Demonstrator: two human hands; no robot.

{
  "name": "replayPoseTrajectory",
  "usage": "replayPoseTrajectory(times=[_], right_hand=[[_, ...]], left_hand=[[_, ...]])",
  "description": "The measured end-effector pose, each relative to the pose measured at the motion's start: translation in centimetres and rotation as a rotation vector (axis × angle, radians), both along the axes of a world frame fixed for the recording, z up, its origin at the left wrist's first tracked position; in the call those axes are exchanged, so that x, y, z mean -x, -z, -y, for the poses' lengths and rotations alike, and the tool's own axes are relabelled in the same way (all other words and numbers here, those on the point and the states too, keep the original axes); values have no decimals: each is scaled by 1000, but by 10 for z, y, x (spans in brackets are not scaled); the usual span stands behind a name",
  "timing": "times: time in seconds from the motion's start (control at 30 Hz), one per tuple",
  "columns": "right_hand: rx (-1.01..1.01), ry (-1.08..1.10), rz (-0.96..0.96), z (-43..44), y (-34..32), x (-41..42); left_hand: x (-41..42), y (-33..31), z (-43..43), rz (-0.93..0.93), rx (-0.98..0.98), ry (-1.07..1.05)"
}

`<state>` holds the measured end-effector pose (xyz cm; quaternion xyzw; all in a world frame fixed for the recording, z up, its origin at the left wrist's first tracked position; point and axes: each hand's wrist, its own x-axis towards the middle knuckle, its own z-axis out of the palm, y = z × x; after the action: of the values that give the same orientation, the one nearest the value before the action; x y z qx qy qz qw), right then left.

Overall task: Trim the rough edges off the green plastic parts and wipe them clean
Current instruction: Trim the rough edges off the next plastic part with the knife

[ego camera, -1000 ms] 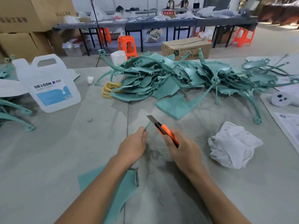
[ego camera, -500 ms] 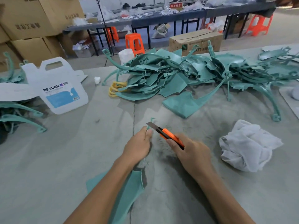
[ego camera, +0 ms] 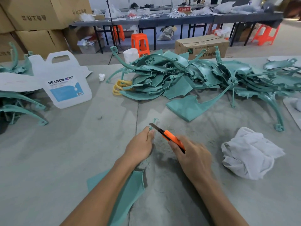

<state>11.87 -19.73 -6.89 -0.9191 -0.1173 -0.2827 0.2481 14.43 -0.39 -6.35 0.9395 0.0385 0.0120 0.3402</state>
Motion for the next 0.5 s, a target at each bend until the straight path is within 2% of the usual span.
replayPoseTrajectory(times=[0.1,0.5], right_hand=[[-60,-1,24,2,3,-2],[-49,-23,-26,3,3,-2]], left_hand=[[0,0,1,5,2,8],[3,2,3,-19,-13,-1]])
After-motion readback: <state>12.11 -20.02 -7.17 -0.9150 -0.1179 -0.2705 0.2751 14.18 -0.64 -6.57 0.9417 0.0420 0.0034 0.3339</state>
